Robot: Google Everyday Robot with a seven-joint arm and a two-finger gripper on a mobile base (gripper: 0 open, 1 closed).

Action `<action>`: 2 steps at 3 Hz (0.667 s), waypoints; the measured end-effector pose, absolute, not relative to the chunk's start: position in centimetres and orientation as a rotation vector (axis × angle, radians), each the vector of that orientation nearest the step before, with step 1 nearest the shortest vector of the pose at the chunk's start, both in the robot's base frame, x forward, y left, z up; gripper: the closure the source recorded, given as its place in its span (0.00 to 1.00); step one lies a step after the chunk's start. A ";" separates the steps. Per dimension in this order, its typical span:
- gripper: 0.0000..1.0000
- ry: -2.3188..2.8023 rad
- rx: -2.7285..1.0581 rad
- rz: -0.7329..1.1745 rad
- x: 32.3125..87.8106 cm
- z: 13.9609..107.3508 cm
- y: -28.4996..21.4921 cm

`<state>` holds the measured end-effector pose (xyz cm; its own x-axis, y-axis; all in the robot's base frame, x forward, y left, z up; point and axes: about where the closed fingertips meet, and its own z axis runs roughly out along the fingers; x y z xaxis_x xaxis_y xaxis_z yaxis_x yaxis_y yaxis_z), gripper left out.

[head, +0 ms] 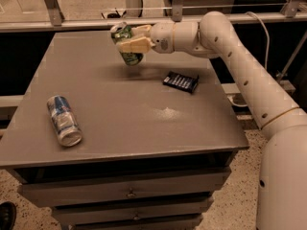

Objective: Place green can upright

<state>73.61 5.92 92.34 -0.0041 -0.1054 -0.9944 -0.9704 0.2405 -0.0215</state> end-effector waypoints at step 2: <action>1.00 1.397 -1.013 0.983 73.1 92.2 2.8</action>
Offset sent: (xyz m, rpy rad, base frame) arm -0.0065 -0.0613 -0.0071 0.1181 0.0269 -0.0867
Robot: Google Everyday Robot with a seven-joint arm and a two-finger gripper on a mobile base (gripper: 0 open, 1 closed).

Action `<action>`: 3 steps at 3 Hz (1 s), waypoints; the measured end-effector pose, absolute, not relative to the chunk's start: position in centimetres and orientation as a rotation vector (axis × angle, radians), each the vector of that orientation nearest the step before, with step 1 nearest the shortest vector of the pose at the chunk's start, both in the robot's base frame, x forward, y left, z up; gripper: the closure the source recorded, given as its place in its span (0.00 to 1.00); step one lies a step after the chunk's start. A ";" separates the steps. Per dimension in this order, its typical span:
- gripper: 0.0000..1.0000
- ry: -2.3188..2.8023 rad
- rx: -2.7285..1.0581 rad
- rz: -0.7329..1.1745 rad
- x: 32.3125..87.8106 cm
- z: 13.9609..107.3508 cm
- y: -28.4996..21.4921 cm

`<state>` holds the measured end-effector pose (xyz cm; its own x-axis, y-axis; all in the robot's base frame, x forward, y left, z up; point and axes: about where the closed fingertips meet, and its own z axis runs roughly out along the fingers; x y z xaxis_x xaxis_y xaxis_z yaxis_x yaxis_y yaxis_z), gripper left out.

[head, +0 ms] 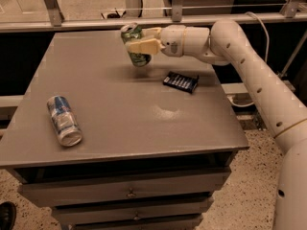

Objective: Place green can upright

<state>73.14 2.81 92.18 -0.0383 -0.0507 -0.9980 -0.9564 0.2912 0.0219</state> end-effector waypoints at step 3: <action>0.67 1.459 -1.002 0.975 72.4 88.8 -1.7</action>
Offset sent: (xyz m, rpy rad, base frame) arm -0.0002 -0.0388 -0.0272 0.0193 0.0204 0.0068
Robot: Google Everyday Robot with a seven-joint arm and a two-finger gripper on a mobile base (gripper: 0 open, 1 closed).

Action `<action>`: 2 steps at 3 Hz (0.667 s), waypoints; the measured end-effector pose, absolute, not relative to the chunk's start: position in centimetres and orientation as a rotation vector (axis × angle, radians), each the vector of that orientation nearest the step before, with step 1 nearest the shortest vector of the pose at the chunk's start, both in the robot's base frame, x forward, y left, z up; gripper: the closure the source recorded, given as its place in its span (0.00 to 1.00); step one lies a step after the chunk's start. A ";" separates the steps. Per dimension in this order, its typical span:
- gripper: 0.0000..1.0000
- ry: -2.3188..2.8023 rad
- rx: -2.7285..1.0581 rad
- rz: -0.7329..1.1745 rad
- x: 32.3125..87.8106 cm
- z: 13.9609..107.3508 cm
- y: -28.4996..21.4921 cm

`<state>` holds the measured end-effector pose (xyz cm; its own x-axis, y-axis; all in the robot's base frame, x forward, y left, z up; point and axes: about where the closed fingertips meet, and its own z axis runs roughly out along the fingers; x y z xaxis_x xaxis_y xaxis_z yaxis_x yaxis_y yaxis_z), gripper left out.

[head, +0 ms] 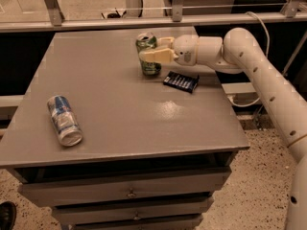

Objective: Place green can upright

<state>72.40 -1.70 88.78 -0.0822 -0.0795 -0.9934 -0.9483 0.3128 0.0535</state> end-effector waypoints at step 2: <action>0.05 1.482 -0.998 0.944 71.3 88.7 -3.6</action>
Offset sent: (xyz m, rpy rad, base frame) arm -0.0302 -0.0579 0.0029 -0.0449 -0.0060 -0.0901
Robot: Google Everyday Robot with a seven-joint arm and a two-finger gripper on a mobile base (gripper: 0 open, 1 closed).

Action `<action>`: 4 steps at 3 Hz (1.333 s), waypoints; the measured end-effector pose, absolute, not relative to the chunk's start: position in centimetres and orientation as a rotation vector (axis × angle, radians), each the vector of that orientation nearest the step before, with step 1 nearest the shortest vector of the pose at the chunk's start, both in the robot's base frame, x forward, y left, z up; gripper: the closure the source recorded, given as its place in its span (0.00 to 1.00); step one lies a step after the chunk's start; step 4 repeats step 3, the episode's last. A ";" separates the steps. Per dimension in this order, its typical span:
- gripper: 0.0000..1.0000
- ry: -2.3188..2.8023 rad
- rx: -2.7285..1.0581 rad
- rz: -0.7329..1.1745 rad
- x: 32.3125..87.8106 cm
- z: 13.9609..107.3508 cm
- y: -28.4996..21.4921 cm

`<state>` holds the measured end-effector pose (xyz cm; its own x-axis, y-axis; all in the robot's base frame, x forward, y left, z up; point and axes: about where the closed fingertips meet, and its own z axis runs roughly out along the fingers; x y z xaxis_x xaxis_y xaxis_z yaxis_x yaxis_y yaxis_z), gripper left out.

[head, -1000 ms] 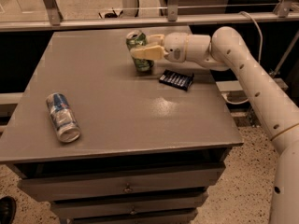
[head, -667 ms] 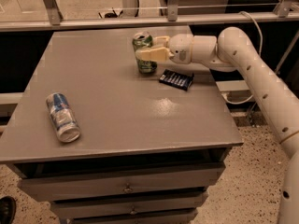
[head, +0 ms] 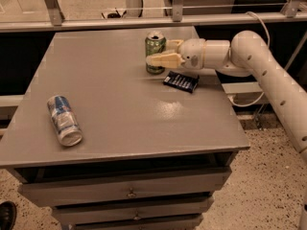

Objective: Place green can upright

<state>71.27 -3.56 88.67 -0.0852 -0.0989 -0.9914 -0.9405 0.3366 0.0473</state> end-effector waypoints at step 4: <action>0.00 1.424 -1.138 0.841 65.6 96.0 -6.8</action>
Offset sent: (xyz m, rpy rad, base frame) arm -0.0863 -0.0602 0.1225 -0.1479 -0.1982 0.0416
